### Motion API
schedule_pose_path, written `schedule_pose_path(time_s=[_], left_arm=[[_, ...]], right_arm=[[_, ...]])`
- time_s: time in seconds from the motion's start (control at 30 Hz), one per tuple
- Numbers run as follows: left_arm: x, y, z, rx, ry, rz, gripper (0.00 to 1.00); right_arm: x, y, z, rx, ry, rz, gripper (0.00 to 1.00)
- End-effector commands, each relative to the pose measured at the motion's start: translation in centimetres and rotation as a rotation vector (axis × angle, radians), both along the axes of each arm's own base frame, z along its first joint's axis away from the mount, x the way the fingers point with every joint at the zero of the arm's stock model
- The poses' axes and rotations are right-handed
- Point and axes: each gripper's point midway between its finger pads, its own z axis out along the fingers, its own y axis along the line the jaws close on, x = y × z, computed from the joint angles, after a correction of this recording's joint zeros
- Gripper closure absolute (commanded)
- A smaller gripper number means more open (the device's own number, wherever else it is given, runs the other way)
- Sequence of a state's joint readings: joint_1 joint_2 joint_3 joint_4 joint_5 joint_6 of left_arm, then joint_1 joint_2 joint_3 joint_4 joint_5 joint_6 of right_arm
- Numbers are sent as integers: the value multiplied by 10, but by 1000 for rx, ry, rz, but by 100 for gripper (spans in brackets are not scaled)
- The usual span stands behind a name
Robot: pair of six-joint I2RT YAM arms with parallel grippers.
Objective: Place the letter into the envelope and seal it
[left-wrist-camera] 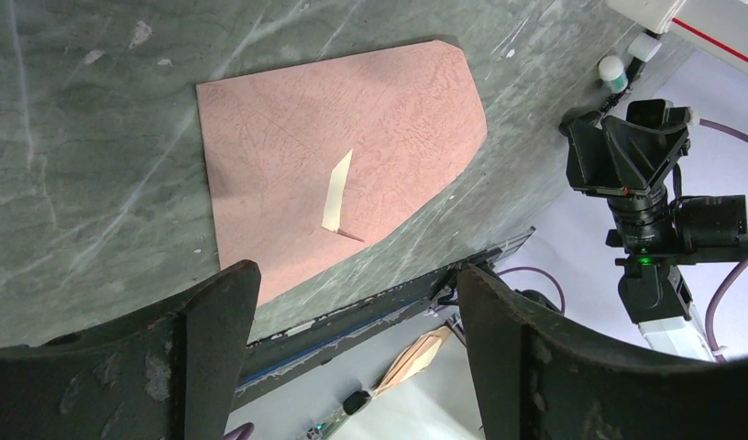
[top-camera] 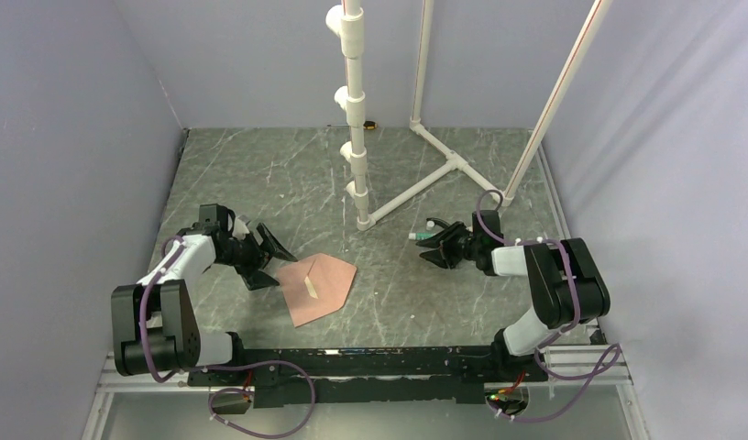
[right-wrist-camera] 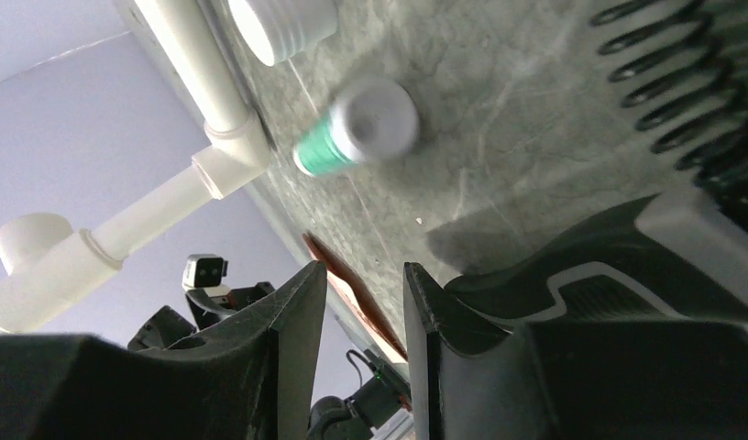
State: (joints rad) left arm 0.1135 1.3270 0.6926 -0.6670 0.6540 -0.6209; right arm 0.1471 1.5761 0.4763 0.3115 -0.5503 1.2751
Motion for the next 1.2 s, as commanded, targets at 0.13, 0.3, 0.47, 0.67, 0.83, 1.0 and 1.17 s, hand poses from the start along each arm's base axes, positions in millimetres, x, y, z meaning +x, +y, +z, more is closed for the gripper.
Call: schedule_pose_path(time_s=[0.13,0.3,0.47,0.67,0.83,1.0,1.17], left_arm=[[13,4,11,27,-56,-13,18],[11,11,18,81,-68,10,22],[4,15,19,112,-68,53,47],[-10,7,5,79,-18,66,63],[-20,5,-13,92,74,89,70],[-26,16,-25,200,130,115,75],[-33,24,-39,283,161,138,75]], right_arm=[[12,-6,32,-49,-105,5,59],[3,-5,56,-124,-207,78,59],[-2,12,74,-202,-315,128,62],[-6,65,66,-318,-363,275,74],[-8,99,37,-330,-285,345,80],[-12,129,21,-290,-255,384,81],[-22,151,7,-251,-216,431,81]])
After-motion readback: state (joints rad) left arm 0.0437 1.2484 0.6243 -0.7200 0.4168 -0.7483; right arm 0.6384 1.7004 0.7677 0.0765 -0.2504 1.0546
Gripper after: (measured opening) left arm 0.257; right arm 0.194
